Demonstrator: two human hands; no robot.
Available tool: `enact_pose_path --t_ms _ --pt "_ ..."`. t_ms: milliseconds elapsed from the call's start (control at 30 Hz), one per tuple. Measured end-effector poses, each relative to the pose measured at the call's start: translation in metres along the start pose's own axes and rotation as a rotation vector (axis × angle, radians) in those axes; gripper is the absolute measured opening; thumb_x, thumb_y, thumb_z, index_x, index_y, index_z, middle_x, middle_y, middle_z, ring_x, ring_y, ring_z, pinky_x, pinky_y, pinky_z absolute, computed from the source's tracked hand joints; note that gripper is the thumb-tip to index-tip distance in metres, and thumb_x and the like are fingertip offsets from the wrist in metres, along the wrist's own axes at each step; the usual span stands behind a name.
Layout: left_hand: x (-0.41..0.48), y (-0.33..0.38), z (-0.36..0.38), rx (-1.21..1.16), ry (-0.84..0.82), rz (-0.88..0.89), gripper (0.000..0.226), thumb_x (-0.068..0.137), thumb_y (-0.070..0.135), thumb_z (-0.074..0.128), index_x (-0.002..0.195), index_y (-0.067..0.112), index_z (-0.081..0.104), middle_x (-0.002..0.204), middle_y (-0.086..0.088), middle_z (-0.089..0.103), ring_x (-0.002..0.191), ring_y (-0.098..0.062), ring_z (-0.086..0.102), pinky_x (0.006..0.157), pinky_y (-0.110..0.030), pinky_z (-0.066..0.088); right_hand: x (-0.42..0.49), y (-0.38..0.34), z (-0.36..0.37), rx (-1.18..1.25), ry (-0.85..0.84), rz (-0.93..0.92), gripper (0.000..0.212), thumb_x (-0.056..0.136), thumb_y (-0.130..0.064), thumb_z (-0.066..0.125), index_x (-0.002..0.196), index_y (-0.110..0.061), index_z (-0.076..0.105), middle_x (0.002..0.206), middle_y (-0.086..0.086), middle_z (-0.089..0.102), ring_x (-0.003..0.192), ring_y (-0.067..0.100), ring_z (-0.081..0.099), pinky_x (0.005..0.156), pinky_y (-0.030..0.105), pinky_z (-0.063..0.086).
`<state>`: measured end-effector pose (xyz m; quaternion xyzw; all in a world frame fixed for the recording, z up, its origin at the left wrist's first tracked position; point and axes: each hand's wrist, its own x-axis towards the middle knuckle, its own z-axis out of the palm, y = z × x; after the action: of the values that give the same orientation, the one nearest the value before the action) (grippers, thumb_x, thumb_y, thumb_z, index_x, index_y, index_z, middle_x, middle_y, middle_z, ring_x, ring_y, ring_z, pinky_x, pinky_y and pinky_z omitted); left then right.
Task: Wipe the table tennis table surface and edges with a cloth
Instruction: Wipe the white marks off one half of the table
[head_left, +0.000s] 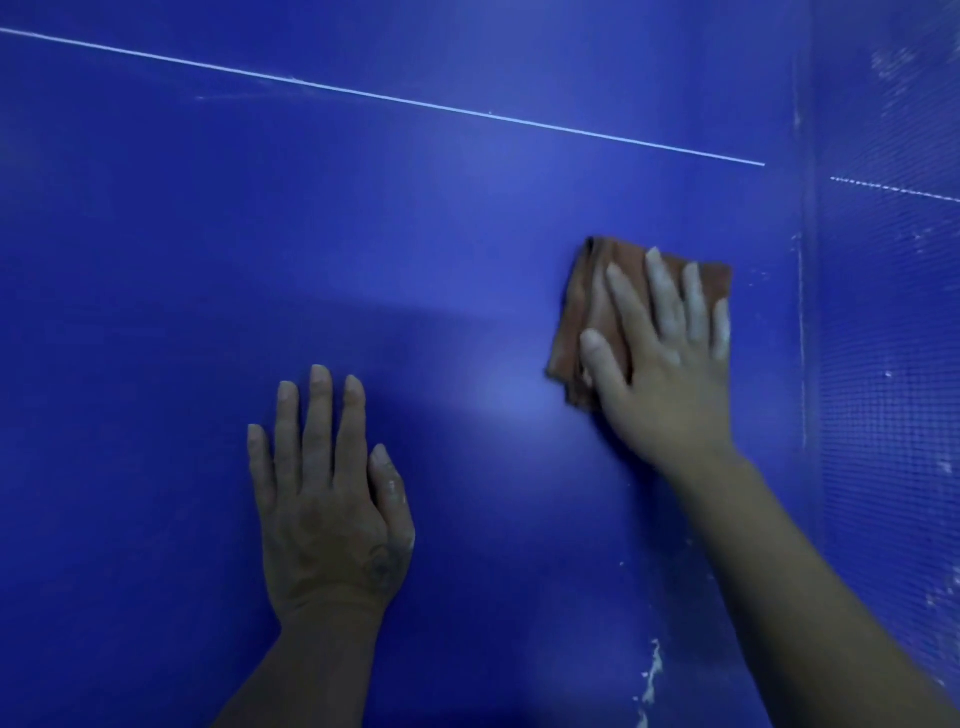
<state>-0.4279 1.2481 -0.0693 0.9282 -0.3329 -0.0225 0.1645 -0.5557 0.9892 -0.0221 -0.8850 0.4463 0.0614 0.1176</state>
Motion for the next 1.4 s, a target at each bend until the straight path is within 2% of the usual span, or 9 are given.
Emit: enact_pose_path --t_ms 100,200,367,600,733,1033,1100,1200,1400 --pt "-0.001 0.001 0.001 -0.012 -0.030 -0.012 0.061 0.111 0.028 0.039 0.169 0.008 0.036 0.180 -0.012 0.025 0.169 -0.034 0.015 0.135 -0.064 0.013 -0.003 0.014 0.024 0.030 0.056 -0.135 0.068 0.106 -0.065 0.038 0.169 -0.041 0.026 0.181 -0.008 0.007 0.168 0.025 -0.002 0.133 0.059 -0.001" --pt "-0.003 -0.001 0.004 0.003 -0.031 0.002 0.061 0.112 0.028 0.038 0.169 0.008 0.036 0.180 -0.012 0.025 0.169 -0.033 0.014 0.135 -0.064 0.013 0.061 0.030 0.015 0.019 0.103 -0.214 0.072 0.101 -0.071 0.036 0.167 -0.042 0.032 0.180 -0.008 0.015 0.168 0.027 0.004 0.132 0.062 0.003" --pt "-0.004 -0.002 0.006 0.011 -0.010 0.001 0.062 0.112 0.029 0.037 0.170 0.009 0.034 0.181 -0.011 0.023 0.170 -0.032 0.013 0.135 -0.063 0.012 0.129 0.078 -0.007 0.043 0.148 -0.092 0.073 0.101 -0.070 0.036 0.167 -0.039 0.033 0.180 -0.006 0.017 0.167 0.031 0.005 0.132 0.062 0.003" --pt "-0.003 -0.001 0.006 0.022 0.034 0.014 0.061 0.112 0.030 0.036 0.170 0.009 0.035 0.180 -0.012 0.025 0.169 -0.033 0.014 0.136 -0.061 0.009 0.014 0.103 0.022 0.034 0.237 -0.090 0.067 0.106 -0.062 0.044 0.167 -0.036 0.036 0.179 -0.007 0.018 0.167 0.027 0.008 0.133 0.059 0.009" --pt "-0.003 0.001 0.003 0.026 0.028 0.005 0.061 0.113 0.031 0.035 0.169 0.008 0.035 0.180 -0.013 0.025 0.169 -0.034 0.014 0.136 -0.061 0.008 -0.061 0.104 0.037 0.015 0.190 -0.113 0.071 0.103 -0.062 0.045 0.168 -0.034 0.035 0.180 -0.006 0.014 0.168 0.027 0.004 0.133 0.059 0.008" --pt "-0.003 0.008 -0.006 0.027 0.048 0.019 0.060 0.113 0.031 0.034 0.168 0.008 0.037 0.179 -0.015 0.027 0.169 -0.035 0.015 0.136 -0.060 0.008 0.049 0.113 -0.008 0.009 0.074 -0.160 0.075 0.104 -0.064 0.053 0.169 -0.035 0.029 0.181 0.002 0.008 0.167 0.031 0.000 0.133 0.060 0.001" --pt "-0.003 0.007 -0.005 0.037 0.071 0.034 0.059 0.114 0.031 0.034 0.168 0.009 0.037 0.179 -0.015 0.028 0.168 -0.035 0.017 0.136 -0.059 0.009 0.053 0.115 -0.006 -0.003 0.078 -0.153 0.075 0.105 -0.068 0.047 0.170 -0.037 0.027 0.181 0.000 0.009 0.168 0.030 0.000 0.132 0.061 -0.001" --pt "-0.002 0.003 -0.002 0.044 0.091 0.051 0.058 0.114 0.032 0.036 0.167 0.009 0.038 0.178 -0.015 0.029 0.168 -0.035 0.018 0.136 -0.059 0.008 0.021 0.117 0.006 -0.020 0.142 -0.185 0.077 0.101 -0.072 0.037 0.169 -0.035 0.032 0.180 0.001 0.015 0.167 0.031 0.006 0.133 0.060 0.003" --pt "-0.009 0.006 -0.004 0.064 0.069 0.066 0.059 0.114 0.033 0.035 0.167 0.007 0.038 0.177 -0.018 0.030 0.167 -0.036 0.020 0.136 -0.058 0.012 -0.109 0.130 0.044 -0.016 0.195 -0.219 0.075 0.104 -0.069 0.044 0.168 -0.033 0.033 0.180 -0.001 0.015 0.168 0.029 0.005 0.133 0.060 0.008"
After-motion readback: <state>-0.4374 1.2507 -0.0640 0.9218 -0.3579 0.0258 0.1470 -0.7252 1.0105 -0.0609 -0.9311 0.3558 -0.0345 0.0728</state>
